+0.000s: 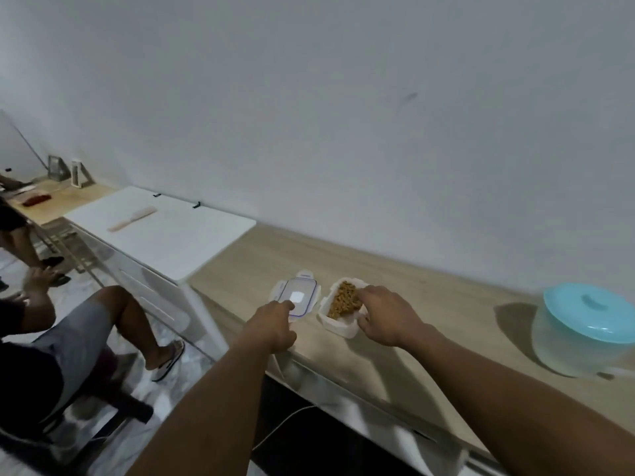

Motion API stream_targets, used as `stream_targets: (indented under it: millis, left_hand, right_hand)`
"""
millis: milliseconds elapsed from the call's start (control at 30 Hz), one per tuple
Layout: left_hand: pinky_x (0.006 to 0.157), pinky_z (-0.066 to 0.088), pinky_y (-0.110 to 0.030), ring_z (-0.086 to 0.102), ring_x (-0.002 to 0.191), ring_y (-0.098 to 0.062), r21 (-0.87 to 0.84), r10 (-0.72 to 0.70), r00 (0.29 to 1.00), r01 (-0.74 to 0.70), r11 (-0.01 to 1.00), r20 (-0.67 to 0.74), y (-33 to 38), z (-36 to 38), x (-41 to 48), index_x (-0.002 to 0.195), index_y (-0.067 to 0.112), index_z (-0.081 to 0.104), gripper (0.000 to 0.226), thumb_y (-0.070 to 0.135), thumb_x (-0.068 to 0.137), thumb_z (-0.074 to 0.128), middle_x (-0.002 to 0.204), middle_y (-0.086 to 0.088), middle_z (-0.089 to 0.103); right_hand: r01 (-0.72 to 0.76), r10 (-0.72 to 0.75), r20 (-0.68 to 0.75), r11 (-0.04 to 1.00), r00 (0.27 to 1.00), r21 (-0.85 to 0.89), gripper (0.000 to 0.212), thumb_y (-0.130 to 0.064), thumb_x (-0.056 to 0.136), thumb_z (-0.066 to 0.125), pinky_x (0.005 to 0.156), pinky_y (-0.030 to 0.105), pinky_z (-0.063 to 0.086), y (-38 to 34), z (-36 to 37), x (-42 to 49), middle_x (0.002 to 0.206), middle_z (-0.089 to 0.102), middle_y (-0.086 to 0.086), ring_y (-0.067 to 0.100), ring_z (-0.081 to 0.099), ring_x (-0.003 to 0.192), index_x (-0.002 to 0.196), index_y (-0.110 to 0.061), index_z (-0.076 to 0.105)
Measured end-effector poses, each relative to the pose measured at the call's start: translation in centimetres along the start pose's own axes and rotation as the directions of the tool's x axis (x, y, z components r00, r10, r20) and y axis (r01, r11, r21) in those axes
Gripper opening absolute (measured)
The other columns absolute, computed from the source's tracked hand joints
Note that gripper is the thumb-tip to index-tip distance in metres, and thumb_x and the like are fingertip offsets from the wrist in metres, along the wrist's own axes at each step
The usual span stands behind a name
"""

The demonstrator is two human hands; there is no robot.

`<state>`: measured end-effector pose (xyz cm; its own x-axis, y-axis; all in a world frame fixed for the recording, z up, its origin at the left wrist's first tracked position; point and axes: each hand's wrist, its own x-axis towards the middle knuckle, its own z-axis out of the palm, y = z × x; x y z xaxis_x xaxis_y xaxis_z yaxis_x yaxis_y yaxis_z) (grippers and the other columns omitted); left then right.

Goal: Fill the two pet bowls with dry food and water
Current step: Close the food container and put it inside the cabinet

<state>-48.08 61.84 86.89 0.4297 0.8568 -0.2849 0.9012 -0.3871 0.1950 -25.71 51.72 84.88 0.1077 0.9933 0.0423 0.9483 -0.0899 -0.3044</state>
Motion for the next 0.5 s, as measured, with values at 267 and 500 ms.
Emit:
stream_targets:
  millis: [267, 500]
  left_hand:
    - [0.106, 0.044, -0.045, 0.038, 0.134, -0.028, 0.186, 0.216, 0.972, -0.229, 0.955, 0.089, -11.1, 0.5, 11.6, 0.148, 0.024, 0.036, 0.065, 0.01, 0.087, 0.056, 0.15, -0.002, 0.036]
    - [0.108, 0.041, -0.043, 0.031, 0.14, -0.028, 0.269, 0.429, 0.893, -0.45, 0.851, 0.136, -14.3, 1.7, 17.0, 0.152, 0.027, 0.032, 0.073, 0.011, 0.086, 0.059, 0.162, 0.0, 0.022]
  right_hand:
    - [0.046, -0.039, 0.063, 0.992, 0.997, -0.117, 0.043, -0.021, 0.087, 0.054, 0.096, 0.042, 0.046, -9.4, 8.0, 12.1, 0.127, 0.059, 0.013, 0.032, 0.052, 0.122, 0.129, -0.012, 0.059]
    - [-0.041, 0.095, 0.245, 0.975, 0.965, -0.218, 0.037, -0.023, 0.097, 0.052, 0.097, 0.044, 0.044, -11.9, 12.0, 15.7, 0.131, 0.053, 0.015, 0.033, 0.049, 0.124, 0.132, -0.009, 0.054]
